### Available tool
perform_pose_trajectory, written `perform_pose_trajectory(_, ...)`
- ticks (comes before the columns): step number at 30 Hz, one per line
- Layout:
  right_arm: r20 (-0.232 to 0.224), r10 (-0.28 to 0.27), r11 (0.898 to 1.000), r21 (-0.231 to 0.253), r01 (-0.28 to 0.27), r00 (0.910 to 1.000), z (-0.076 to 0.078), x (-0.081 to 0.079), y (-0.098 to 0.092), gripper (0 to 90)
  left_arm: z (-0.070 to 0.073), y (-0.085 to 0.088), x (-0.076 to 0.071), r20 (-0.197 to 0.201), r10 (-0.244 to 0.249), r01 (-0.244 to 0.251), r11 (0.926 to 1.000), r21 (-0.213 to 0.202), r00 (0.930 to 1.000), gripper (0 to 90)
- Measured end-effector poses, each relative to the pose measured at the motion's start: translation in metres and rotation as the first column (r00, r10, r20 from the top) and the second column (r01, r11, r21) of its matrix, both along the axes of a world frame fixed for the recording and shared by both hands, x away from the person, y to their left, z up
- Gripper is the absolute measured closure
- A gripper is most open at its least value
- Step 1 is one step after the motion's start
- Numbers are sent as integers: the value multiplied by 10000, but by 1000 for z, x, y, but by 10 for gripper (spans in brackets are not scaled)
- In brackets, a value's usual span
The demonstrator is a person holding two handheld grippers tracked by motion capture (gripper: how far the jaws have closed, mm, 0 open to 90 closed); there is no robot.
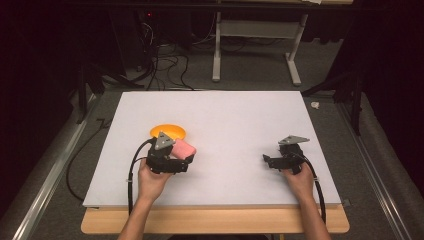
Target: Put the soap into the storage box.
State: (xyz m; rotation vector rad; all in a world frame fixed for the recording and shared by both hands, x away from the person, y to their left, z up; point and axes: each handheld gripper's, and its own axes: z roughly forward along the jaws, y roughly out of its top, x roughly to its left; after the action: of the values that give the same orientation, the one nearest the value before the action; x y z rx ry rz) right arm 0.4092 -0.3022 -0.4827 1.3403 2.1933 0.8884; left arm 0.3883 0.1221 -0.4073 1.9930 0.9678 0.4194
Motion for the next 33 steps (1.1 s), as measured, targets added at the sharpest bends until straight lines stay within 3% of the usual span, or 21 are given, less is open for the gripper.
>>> perform_pose_trajectory(14, -1, 3, 10000, 0, -3, 10000, 0, 0, 0, 185, 10, 22, 6, -42, 766, -766, 9971, -10, 9971, 137)
perform_pose_trajectory(33, -6, -8, 10000, 11, 8, 10000, 0, 0, 0, 185, 15, 36, 29, -318, 1684, -1677, 9856, 211, 9852, 137)
